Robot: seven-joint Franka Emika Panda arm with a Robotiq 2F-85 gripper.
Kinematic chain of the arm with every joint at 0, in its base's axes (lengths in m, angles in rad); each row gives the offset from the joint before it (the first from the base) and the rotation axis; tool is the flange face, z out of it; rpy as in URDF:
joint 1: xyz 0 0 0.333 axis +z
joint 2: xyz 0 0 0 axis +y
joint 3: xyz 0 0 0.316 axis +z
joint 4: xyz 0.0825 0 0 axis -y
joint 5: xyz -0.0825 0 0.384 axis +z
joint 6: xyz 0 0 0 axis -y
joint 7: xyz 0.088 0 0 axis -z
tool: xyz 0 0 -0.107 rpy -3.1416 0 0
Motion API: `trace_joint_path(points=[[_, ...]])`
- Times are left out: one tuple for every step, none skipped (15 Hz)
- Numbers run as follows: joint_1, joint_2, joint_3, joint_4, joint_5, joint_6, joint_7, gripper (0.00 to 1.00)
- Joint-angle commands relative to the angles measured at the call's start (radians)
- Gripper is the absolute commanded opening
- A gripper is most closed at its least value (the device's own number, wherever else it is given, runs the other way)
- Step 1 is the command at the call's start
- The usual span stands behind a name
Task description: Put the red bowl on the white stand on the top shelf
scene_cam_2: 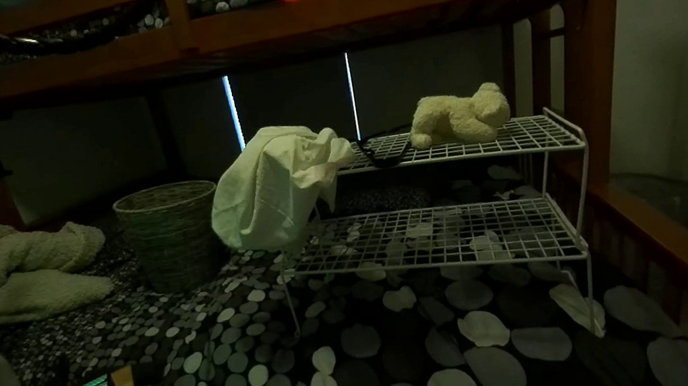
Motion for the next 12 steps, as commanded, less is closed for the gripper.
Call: trace_joint_path(points=[[-0.047, 0.107, 0.007, 0.022, -0.019, 0.005, 0.041, 0.01], [-0.055, 0.146, -0.001, 0.033, -0.007, 0.006, 0.045, 0.01], [-0.063, 0.198, -0.009, 0.046, 0.01, 0.017, 0.038, 0.01], [-0.07, 0.244, -0.013, 0.059, 0.025, 0.021, 0.034, 0.01], [-0.076, 0.298, -0.009, 0.089, 0.01, 0.026, 0.045, 0.01], [-0.078, 0.347, -0.003, 0.121, 0.007, 0.023, 0.052, 0.01], [-0.077, 0.392, 0.005, 0.149, 0.004, 0.022, 0.055, 0.01], [-0.071, 0.433, 0.016, 0.18, -0.008, 0.016, 0.064, 0.01], [-0.061, 0.464, 0.029, 0.206, -0.031, 0.015, 0.077, 0.01], [-0.048, 0.486, 0.045, 0.225, -0.06, 0.012, 0.09, 0.01], [-0.031, 0.499, 0.063, 0.234, -0.088, 0.011, 0.102, 0.01], [-0.02, 0.512, 0.077, 0.248, -0.105, -0.001, 0.108, 0.01]])
